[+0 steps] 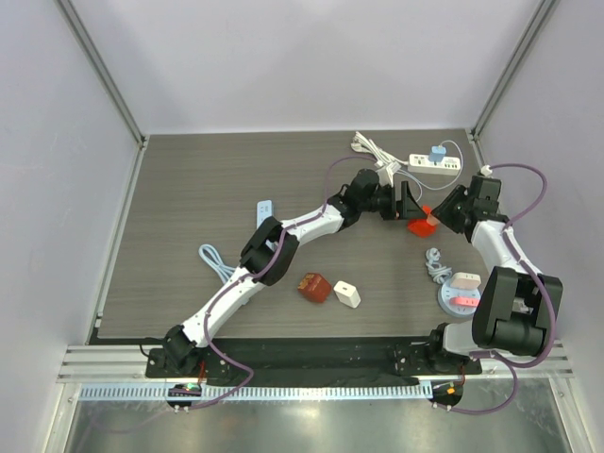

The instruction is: Pull the plug off the socket

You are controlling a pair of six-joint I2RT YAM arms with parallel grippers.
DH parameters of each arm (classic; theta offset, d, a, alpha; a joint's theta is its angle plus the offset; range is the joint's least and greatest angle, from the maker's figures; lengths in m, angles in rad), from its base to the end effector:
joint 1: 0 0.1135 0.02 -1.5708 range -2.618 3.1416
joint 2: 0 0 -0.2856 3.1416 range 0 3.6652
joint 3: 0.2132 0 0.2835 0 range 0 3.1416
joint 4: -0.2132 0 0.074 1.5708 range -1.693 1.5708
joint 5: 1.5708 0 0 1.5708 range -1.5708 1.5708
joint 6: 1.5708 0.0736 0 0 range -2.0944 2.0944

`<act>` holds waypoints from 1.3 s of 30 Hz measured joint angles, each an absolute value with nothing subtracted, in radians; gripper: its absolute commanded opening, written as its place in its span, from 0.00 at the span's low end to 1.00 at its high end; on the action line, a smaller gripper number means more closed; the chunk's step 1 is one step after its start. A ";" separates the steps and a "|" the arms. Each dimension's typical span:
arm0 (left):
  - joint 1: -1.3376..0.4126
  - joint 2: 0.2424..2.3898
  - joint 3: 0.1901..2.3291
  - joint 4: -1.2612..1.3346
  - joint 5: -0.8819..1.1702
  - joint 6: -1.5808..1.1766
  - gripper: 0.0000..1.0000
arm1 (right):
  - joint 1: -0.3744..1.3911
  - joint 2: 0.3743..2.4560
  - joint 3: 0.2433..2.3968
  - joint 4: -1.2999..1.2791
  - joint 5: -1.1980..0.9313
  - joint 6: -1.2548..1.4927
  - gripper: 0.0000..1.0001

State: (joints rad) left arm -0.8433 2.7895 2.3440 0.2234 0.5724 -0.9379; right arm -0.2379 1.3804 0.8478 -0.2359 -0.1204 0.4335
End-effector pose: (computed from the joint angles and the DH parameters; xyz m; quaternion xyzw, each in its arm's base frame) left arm 0.4334 -0.5467 0.1168 0.1406 0.7568 -0.6044 0.2053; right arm 0.3333 -0.0717 0.2027 0.2806 0.8754 0.0932 0.3825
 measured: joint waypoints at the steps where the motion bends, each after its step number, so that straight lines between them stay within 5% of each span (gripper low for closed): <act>1: -0.843 2.792 2.346 0.229 0.575 -0.942 0.82 | -0.238 1.380 0.846 -0.231 -0.121 0.439 0.01; 9: -0.841 2.807 2.353 0.276 0.601 -0.988 0.85 | -0.239 1.362 0.823 -0.181 -0.135 0.475 0.01; 18: -0.831 2.817 2.353 0.281 0.601 -0.994 0.61 | -0.239 1.354 0.799 -0.149 -0.149 0.491 0.01; 23: -0.831 2.818 2.353 0.279 0.603 -0.990 0.75 | -0.239 1.341 0.778 -0.131 -0.149 0.499 0.01; 29: -0.831 2.818 2.354 0.272 0.604 -0.991 0.73 | -0.239 1.340 0.751 -0.099 -0.160 0.520 0.01; 36: -0.828 2.832 2.371 0.269 0.603 -0.993 0.58 | -0.239 1.339 0.740 -0.076 -0.160 0.533 0.01; 39: -0.828 2.833 2.371 0.270 0.602 -0.995 0.39 | -0.240 1.339 0.736 -0.067 -0.160 0.537 0.01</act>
State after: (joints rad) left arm -0.8276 2.8326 2.3714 0.2695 0.6022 -0.9951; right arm -0.2398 1.3392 0.7357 -0.0673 -0.1604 0.5373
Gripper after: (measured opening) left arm 0.646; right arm 0.384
